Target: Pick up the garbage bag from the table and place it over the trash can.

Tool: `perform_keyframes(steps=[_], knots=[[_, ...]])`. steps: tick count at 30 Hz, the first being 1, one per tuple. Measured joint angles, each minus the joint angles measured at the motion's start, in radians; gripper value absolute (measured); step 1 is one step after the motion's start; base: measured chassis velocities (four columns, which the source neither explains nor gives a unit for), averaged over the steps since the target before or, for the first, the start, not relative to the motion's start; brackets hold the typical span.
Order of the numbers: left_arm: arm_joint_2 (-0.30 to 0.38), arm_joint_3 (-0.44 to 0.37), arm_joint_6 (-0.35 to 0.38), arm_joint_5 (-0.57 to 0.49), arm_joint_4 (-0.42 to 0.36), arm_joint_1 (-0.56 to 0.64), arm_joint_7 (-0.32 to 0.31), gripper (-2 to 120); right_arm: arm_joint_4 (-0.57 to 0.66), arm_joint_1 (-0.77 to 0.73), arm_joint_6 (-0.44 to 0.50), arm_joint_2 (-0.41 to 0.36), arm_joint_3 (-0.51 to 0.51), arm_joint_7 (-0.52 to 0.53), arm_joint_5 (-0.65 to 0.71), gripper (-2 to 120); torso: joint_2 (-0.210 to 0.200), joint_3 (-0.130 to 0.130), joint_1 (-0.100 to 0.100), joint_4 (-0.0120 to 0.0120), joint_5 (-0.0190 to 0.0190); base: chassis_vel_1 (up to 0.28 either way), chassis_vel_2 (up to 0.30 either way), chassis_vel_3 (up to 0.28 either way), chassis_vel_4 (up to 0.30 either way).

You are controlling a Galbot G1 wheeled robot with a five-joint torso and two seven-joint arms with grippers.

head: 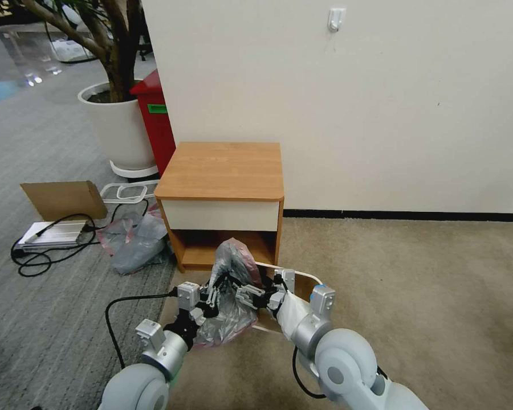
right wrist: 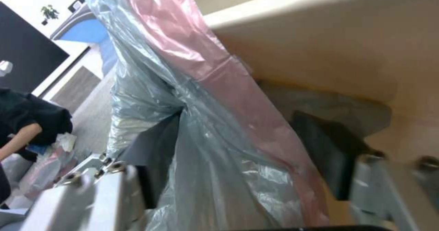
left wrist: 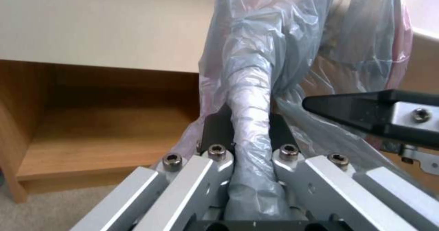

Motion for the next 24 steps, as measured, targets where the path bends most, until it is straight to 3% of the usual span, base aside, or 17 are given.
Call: perform_keyframes(steps=[1,3,14,17,24], knots=[[0.000,0.000,0.000,0.000,0.000,0.000,0.000,5,0.000,0.000,0.000,0.000,0.000,0.000,0.000,72,0.000,0.000,0.000,0.0000,0.0000,0.000,0.000,0.000,0.000],[-0.001,-0.001,0.000,-0.001,0.000,-0.001,-0.002,5,-0.001,-0.001,0.005,0.003,-0.001,0.001,-0.005,55,0.000,0.000,0.000,0.0000,0.0000,0.000,0.000,0.000,0.000],[0.000,-0.013,0.004,-0.013,0.000,-0.004,-0.006,5,-0.009,-0.005,0.027,0.004,-0.004,-0.002,-0.028,21,0.000,0.000,0.000,0.0000,0.0000,0.000,0.000,0.000,0.000],[0.000,-0.012,0.005,-0.015,-0.001,-0.006,-0.010,5,-0.015,-0.006,0.037,0.010,-0.006,-0.006,-0.044,4,0.000,0.000,0.000,0.0000,0.0000,0.000,0.000,0.000,0.000],[0.003,-0.014,0.006,-0.015,0.005,-0.011,-0.017,5,0.002,-0.016,0.044,0.007,-0.014,-0.013,-0.057,0,0.000,0.000,0.000,-0.0001,0.0000,0.000,0.000,0.000,0.000]])
